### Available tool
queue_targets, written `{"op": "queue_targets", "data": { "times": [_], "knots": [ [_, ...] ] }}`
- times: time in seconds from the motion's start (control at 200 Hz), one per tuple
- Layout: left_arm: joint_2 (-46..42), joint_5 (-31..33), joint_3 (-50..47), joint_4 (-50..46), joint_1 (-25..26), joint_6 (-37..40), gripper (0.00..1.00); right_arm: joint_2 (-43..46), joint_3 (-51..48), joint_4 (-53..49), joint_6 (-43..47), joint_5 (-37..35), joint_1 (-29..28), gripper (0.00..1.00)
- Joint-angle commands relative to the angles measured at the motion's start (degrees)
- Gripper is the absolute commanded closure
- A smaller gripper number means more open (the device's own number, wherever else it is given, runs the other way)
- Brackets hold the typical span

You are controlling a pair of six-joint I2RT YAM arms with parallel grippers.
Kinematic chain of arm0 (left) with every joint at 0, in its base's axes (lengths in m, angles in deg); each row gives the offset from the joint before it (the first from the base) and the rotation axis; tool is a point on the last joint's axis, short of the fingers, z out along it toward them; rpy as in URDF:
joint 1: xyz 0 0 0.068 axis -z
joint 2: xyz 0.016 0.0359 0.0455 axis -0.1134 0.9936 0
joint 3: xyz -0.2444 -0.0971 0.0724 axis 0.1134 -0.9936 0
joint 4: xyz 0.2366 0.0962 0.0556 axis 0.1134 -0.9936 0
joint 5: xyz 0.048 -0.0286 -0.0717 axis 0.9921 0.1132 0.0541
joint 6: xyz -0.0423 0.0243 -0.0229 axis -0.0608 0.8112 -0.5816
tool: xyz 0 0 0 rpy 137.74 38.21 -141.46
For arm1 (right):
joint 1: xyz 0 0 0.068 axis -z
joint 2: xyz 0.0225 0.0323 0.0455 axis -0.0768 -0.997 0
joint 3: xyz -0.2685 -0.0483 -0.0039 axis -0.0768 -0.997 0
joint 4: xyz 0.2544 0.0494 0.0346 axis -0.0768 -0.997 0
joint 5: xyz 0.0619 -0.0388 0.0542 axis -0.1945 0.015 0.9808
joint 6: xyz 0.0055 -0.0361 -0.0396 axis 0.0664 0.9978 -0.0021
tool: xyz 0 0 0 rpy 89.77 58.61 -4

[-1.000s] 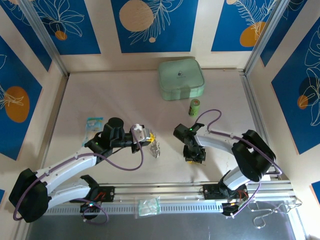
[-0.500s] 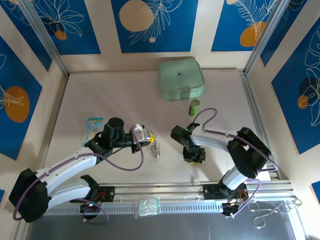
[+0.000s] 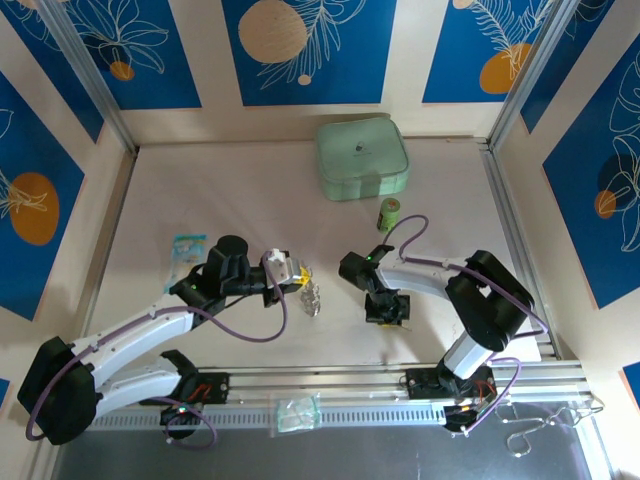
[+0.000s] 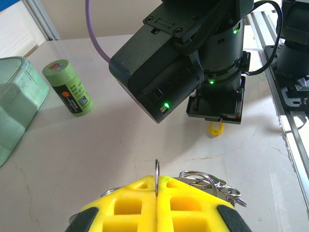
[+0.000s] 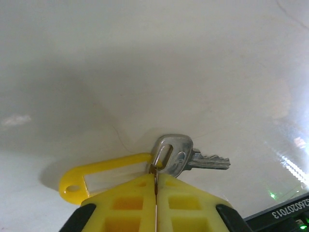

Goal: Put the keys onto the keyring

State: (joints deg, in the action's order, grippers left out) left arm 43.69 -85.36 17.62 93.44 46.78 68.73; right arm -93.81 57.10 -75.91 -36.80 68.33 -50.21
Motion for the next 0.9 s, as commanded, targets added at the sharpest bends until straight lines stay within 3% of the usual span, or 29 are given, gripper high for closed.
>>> {"op": "queue_targets", "data": {
  "times": [0.0, 0.125, 0.225, 0.41, 0.7, 0.89],
  "knots": [
    [-1.1, -0.4, 0.1, 0.0, 0.8, 1.3, 1.0, -0.4, 1.0, -2.1, 0.0, -0.8, -0.5, 0.96],
    [-1.1, -0.4, 0.0, 0.0, 0.8, 1.4, 1.0, 1.3, 2.7, -3.3, 0.6, -2.2, -1.6, 1.0],
    [-0.8, -0.6, 0.0, 0.2, 0.8, 1.3, 1.0, 7.3, 4.6, -2.9, 1.3, -7.6, -4.8, 1.0],
    [-0.7, -0.4, 0.3, 0.6, 0.8, 0.2, 1.0, 21.5, 1.7, 8.2, 14.4, -9.4, -6.5, 1.0],
    [0.8, -3.6, 1.7, -0.3, 0.8, -0.7, 1.0, 42.4, -9.6, 38.9, 49.2, 14.0, -5.3, 1.0],
    [1.0, -5.5, 1.8, -0.6, 0.8, -0.7, 1.0, 46.4, -14.0, 50.1, 63.8, 24.8, -4.8, 1.0]
  ]
}}
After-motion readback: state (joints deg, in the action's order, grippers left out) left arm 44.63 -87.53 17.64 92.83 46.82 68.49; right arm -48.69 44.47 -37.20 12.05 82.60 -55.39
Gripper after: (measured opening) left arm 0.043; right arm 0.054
